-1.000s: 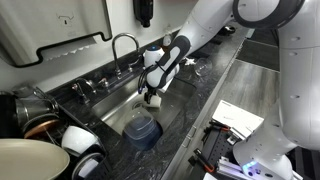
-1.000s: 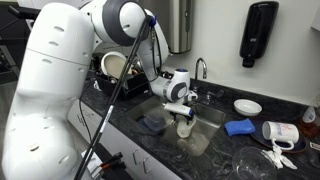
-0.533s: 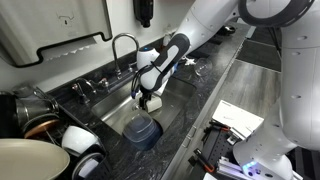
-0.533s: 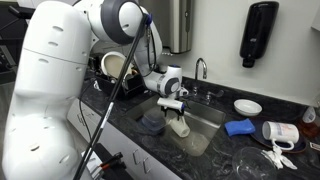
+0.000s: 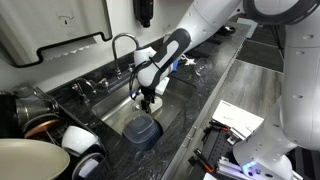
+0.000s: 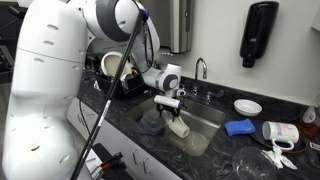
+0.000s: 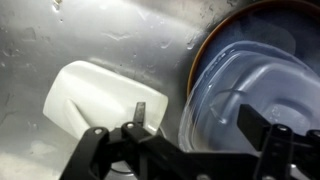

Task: Put the cup upright

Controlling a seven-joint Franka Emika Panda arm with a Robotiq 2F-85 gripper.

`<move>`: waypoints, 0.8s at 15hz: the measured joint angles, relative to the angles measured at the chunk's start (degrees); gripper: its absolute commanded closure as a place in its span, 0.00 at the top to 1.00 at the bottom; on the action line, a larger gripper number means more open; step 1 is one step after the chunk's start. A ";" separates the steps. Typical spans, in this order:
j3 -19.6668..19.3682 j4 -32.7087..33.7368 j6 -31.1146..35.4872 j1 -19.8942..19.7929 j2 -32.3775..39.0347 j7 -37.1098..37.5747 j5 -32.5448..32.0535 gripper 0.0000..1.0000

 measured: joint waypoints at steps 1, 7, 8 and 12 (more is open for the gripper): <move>-0.14 -0.07 -0.97 0.05 -0.55 0.22 0.00 0.69; -2.17 -2.24 -5.17 0.94 -6.75 2.19 -1.12 0.69; -2.70 -3.00 -5.40 1.21 -8.08 2.74 -1.84 0.69; -4.98 -6.01 -5.53 2.15 -12.36 4.75 -7.57 0.69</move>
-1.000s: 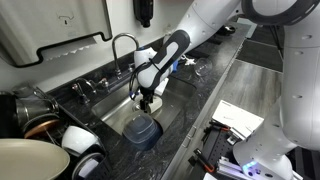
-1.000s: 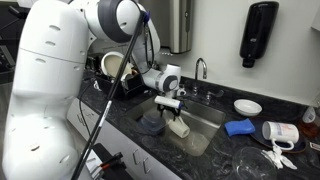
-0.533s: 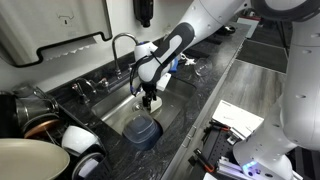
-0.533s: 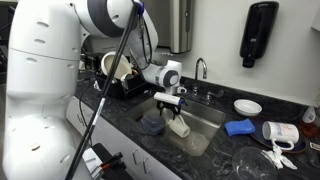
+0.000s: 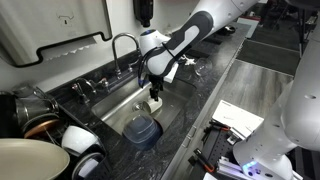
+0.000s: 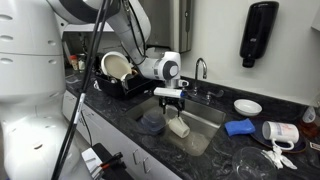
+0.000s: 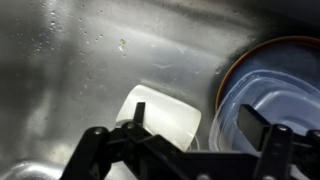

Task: Put the cup upright

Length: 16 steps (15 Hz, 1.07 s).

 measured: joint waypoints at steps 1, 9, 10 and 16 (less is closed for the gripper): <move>-0.62 -0.84 0.41 0.19 -0.87 0.16 -2.57 0.69; -5.23 -7.42 14.98 -0.15 -4.71 -3.81 -17.09 1.00; -5.09 -7.83 15.40 -0.59 -4.85 -7.94 -13.53 1.00; -3.50 -8.09 12.31 -3.03 -5.38 -31.09 3.30 1.00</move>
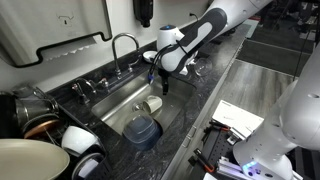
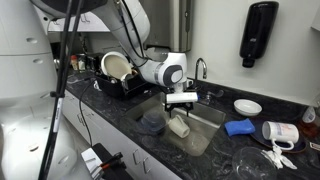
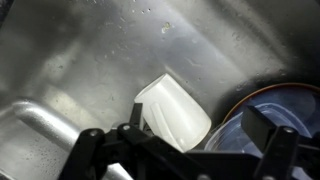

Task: Put the cup upright

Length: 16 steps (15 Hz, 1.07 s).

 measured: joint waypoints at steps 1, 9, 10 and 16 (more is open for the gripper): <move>-0.08 0.02 -0.13 -0.01 -0.12 -0.23 0.01 1.00; -0.02 0.20 0.40 0.06 -0.01 -2.14 -1.08 1.00; 0.03 0.60 0.63 0.06 0.23 -4.33 -1.53 1.00; 0.30 4.90 2.11 -0.16 3.95 -21.99 -1.17 1.00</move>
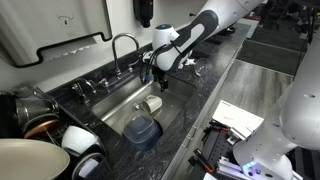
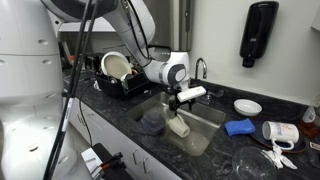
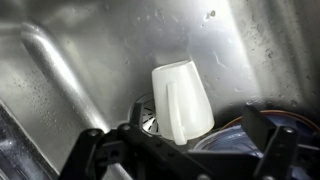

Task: Put the cup upright

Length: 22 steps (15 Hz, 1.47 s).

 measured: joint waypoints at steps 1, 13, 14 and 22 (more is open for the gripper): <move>0.24 0.79 0.51 -0.14 0.87 -2.98 0.59 1.00; 4.73 18.23 -18.15 -0.81 13.46 -21.42 1.46 1.00; 4.62 20.17 -21.74 -0.13 14.10 -20.69 0.16 1.00; 3.37 32.58 -38.37 6.06 19.73 -8.44 -9.60 1.00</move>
